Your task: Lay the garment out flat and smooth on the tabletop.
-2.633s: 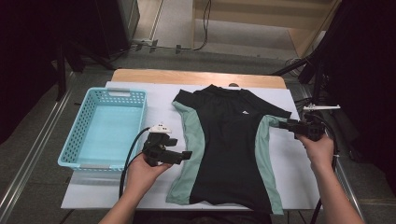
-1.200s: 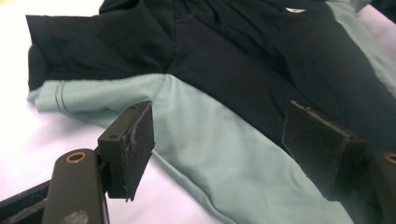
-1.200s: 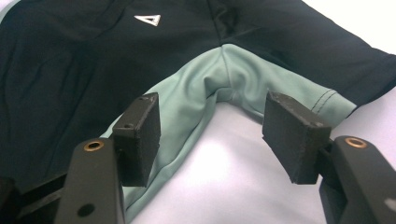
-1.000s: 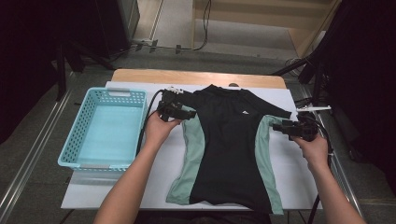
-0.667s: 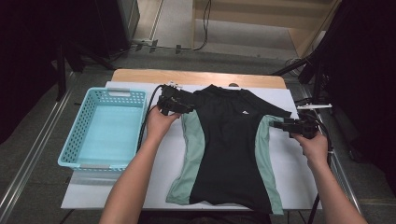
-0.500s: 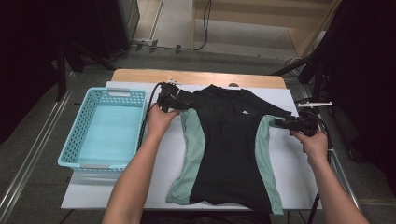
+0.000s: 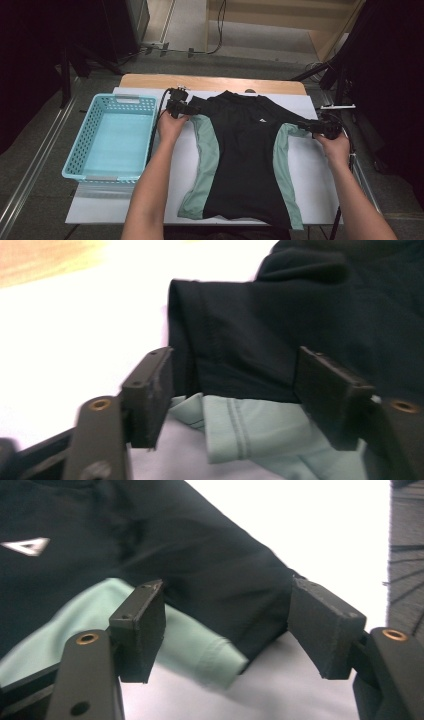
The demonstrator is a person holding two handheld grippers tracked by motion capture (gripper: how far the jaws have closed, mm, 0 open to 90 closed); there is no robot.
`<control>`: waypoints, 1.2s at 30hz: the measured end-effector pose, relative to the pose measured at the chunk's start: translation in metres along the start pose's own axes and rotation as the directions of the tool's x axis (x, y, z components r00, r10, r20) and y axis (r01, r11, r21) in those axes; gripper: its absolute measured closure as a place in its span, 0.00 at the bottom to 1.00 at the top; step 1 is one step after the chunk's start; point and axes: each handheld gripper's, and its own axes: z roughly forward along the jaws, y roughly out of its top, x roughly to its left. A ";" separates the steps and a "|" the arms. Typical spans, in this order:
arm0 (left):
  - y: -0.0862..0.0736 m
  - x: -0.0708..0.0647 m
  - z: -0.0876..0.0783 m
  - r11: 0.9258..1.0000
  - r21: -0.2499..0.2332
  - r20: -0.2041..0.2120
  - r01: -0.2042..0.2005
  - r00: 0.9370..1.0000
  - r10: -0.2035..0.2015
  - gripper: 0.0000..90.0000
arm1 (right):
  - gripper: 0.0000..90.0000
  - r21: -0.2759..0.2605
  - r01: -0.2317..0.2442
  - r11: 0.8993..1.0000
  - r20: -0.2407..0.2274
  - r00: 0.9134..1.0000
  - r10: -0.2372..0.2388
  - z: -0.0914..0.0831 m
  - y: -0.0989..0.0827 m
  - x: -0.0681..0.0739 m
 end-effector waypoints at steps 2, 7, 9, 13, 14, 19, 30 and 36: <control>-0.001 0.000 0.003 1.000 -0.014 -0.008 0.013 1.000 -0.013 0.41 | 0.35 0.012 -0.007 1.000 0.020 1.000 0.006 0.005 0.000 -0.003; -0.001 -0.005 0.003 1.000 0.004 -0.089 -0.025 0.996 0.025 0.64 | 0.37 0.027 -0.016 1.000 0.031 0.999 0.015 0.013 -0.002 -0.006; -0.002 -0.009 0.002 0.999 0.015 -0.122 -0.048 0.991 0.049 0.75 | 0.38 0.041 -0.014 0.999 0.035 0.999 0.012 0.016 -0.003 -0.006; -0.004 -0.010 -0.001 0.999 0.030 -0.111 -0.030 0.993 0.033 0.88 | 0.39 0.035 -0.015 0.999 0.043 0.999 0.013 0.016 -0.003 -0.005; -0.004 -0.009 -0.003 0.999 0.040 -0.110 -0.024 0.994 0.028 0.92 | 0.41 0.034 -0.009 0.999 0.048 0.999 0.008 0.016 -0.004 -0.005; -0.007 -0.009 -0.010 0.997 0.065 -0.102 0.032 0.994 -0.025 0.97 | 0.50 0.032 0.014 0.999 0.080 0.997 -0.016 0.016 -0.006 -0.004; -0.014 -0.014 -0.029 0.988 0.040 -0.108 0.146 0.984 -0.141 0.97 | 0.94 0.074 -0.028 0.997 0.087 0.996 0.022 0.012 -0.003 -0.004; -0.014 -0.014 -0.042 0.989 0.005 -0.099 0.148 0.984 -0.147 0.97 | 0.94 0.045 -0.024 0.999 0.121 0.993 0.019 -0.002 0.002 -0.007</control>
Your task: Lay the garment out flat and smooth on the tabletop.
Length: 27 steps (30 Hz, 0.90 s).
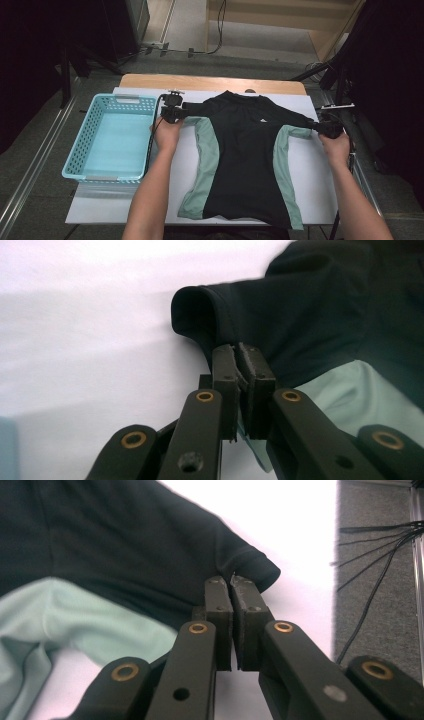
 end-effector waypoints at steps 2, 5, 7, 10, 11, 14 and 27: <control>0.001 -0.001 -0.004 1.000 -0.011 -0.001 -0.002 1.000 0.002 0.97 | 0.95 0.000 -0.013 1.000 -0.005 1.000 0.013 -0.003 -0.001 -0.005; 0.002 -0.001 -0.007 1.000 -0.025 0.005 0.005 1.000 -0.004 0.97 | 0.95 -0.003 -0.037 0.999 0.004 0.999 0.037 -0.007 -0.002 -0.013; 0.002 0.000 -0.005 1.000 -0.020 0.003 0.007 1.000 -0.007 0.97 | 0.95 -0.016 -0.062 0.998 0.005 0.998 0.063 -0.010 -0.003 -0.017; 0.000 0.000 -0.001 1.000 0.001 0.004 0.009 1.000 -0.009 0.97 | 0.95 -0.012 -0.067 0.998 -0.007 0.998 0.067 -0.010 -0.004 -0.019; 0.000 0.000 0.000 1.000 -0.002 0.014 0.009 1.000 -0.009 0.97 | 0.95 -0.006 -0.059 0.998 -0.011 0.998 0.059 -0.009 -0.004 -0.017; 0.001 0.000 -0.002 1.000 -0.019 0.041 0.008 0.999 -0.007 0.88 | 0.91 -0.005 -0.067 0.998 -0.013 0.998 0.067 -0.008 -0.004 -0.016; 0.010 -0.008 -0.006 0.996 -0.073 0.170 -0.058 0.983 0.069 0.46 | 0.42 -0.051 -0.045 0.998 -0.142 0.989 0.037 -0.023 -0.002 -0.008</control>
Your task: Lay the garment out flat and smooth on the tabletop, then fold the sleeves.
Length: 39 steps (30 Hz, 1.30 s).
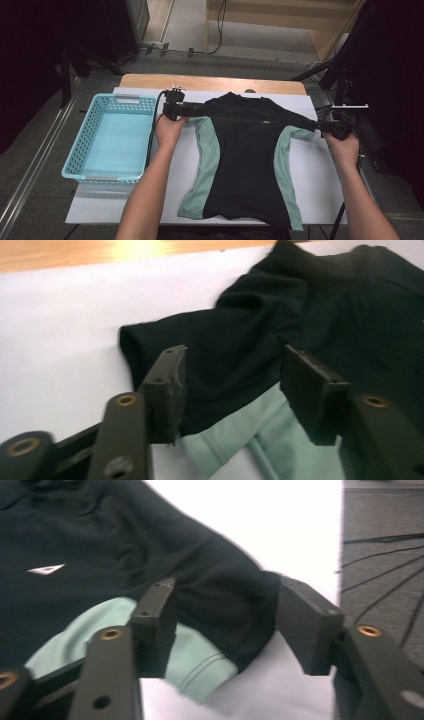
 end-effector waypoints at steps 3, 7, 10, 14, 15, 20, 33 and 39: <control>0.004 -0.003 0.001 1.000 0.019 0.008 -0.016 1.000 0.016 0.40 | 0.40 0.016 0.025 1.000 -0.019 1.000 -0.025 -0.001 -0.002 0.006; 0.011 -0.004 0.000 0.999 0.016 0.018 -0.036 0.999 0.036 0.34 | 0.39 0.024 0.048 0.999 -0.052 0.998 -0.047 -0.003 -0.005 0.012; 0.014 -0.003 -0.001 1.000 0.011 0.041 -0.024 0.999 0.024 0.33 | 0.39 0.025 0.057 0.998 -0.071 0.996 -0.055 -0.005 -0.007 0.016; 0.017 -0.002 -0.001 0.999 0.024 0.039 -0.030 0.999 0.029 0.29 | 0.39 0.017 0.070 0.997 -0.094 0.993 -0.068 -0.011 -0.010 0.023; 0.017 -0.002 0.000 0.999 0.031 0.036 -0.032 0.999 0.031 0.29 | 0.39 0.010 0.070 0.997 -0.109 0.992 -0.068 -0.013 -0.011 0.024; 0.017 -0.001 0.004 0.998 0.052 0.029 -0.047 0.999 0.046 0.26 | 0.39 0.009 0.084 0.996 -0.136 0.987 -0.082 -0.022 -0.017 0.034; 0.019 0.007 0.012 0.996 0.044 -0.010 -0.076 0.997 0.077 0.26 | 0.39 -0.001 0.174 0.985 -0.178 0.969 -0.172 -0.031 -0.030 0.060; 0.018 0.007 0.016 0.994 0.044 -0.047 -0.104 0.993 0.106 0.27 | 0.39 0.000 0.197 0.980 -0.194 0.962 -0.193 -0.029 -0.032 0.069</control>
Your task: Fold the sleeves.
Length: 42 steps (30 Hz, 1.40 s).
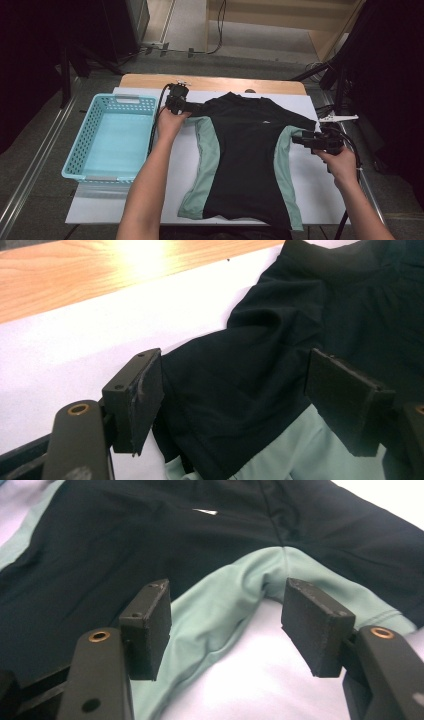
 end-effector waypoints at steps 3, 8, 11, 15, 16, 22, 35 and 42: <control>0.000 0.001 0.003 1.000 -0.008 -0.007 -0.001 1.000 0.000 0.28 | 0.39 0.007 0.013 1.000 -0.007 1.000 -0.013 0.003 0.000 0.003; -0.003 0.004 0.010 1.000 0.008 -0.028 0.000 1.000 0.000 0.27 | 0.39 0.013 0.039 0.999 -0.019 0.999 -0.039 0.009 0.000 0.009; -0.004 0.008 0.012 1.000 0.009 -0.043 0.005 0.999 -0.005 0.27 | 0.39 0.017 0.042 0.999 -0.021 0.999 -0.041 0.010 0.000 0.012; -0.006 0.012 0.018 0.999 0.020 -0.063 0.029 0.998 -0.028 0.28 | 0.39 0.020 0.052 0.998 -0.028 0.998 -0.052 0.010 -0.001 0.015; -0.006 0.013 0.020 0.999 0.022 -0.067 0.036 0.997 -0.034 0.29 | 0.39 0.018 0.051 0.999 -0.030 0.998 -0.050 0.010 -0.002 0.017; -0.011 0.018 0.028 0.998 0.039 -0.078 0.056 0.996 -0.053 0.29 | 0.39 0.019 0.066 0.998 -0.039 0.997 -0.065 0.007 -0.005 0.024; -0.021 0.009 0.031 0.999 0.041 -0.145 -0.016 0.989 0.022 0.55 | 0.39 0.010 0.055 0.998 -0.054 0.997 -0.055 -0.014 -0.022 0.039; -0.020 0.004 0.030 0.997 0.056 -0.090 0.043 0.995 -0.038 0.88 | 0.40 0.012 0.063 0.998 -0.064 0.996 -0.062 -0.018 -0.027 0.042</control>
